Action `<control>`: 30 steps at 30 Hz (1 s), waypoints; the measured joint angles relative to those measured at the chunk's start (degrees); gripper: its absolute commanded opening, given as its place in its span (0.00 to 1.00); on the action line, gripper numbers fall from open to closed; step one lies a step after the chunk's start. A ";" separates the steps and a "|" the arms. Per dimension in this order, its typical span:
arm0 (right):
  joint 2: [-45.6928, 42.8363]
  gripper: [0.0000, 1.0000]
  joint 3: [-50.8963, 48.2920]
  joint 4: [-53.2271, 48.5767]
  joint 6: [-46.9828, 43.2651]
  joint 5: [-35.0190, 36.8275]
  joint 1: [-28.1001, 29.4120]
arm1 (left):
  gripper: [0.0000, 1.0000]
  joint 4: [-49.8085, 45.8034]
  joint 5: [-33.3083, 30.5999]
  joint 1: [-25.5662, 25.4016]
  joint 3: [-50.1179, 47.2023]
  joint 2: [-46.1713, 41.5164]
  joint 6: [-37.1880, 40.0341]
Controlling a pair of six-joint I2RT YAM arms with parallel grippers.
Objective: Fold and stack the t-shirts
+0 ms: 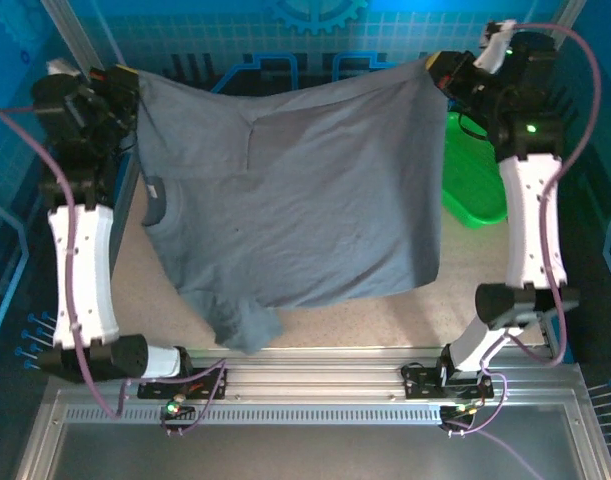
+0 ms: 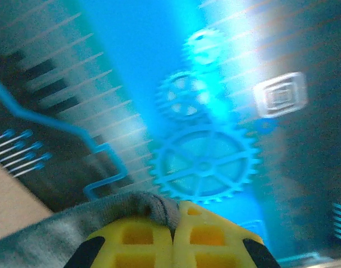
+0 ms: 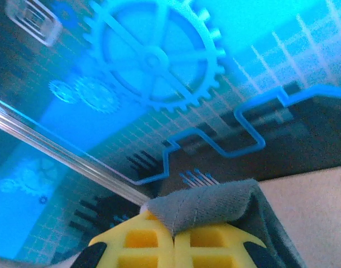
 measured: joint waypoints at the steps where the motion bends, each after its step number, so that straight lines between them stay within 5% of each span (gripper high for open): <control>1: 2.64 0.00 1.40 -0.33 0.17 -0.61 0.37 | 0.00 0.02 1.14 0.57 -0.57 2.05 -0.31; 6: 15.04 0.00 15.54 -3.91 0.79 -1.70 2.16 | 0.00 0.42 5.86 2.78 1.99 11.15 -1.68; 10: 22.25 0.00 30.16 -5.70 1.97 -1.44 2.36 | 0.00 -0.09 8.00 3.61 13.07 16.98 -2.91; 14: 21.40 0.00 34.18 -5.11 3.78 -0.96 0.81 | 0.00 -1.90 8.68 3.93 28.72 18.82 -3.02; 17: 17.25 0.00 30.53 -5.14 3.65 -0.61 -1.25 | 0.00 -2.80 8.76 3.98 31.39 14.34 -3.02; 19: 12.35 0.00 23.87 -5.33 2.75 -0.07 -2.21 | 0.00 -3.06 8.70 3.61 24.72 7.13 -2.97; 24: -6.51 0.00 -6.86 -4.04 -0.22 3.85 -2.54 | 0.00 -5.18 7.32 1.33 -9.29 -17.81 -5.51; 26: -14.91 0.01 -22.36 -2.67 -0.70 6.03 -2.56 | 0.17 -6.69 7.04 0.20 -23.10 -25.38 -7.50; 30: -23.78 0.38 -46.49 -2.34 0.24 9.11 -2.38 | 0.47 -9.73 6.95 -3.10 -47.19 -32.15 -10.93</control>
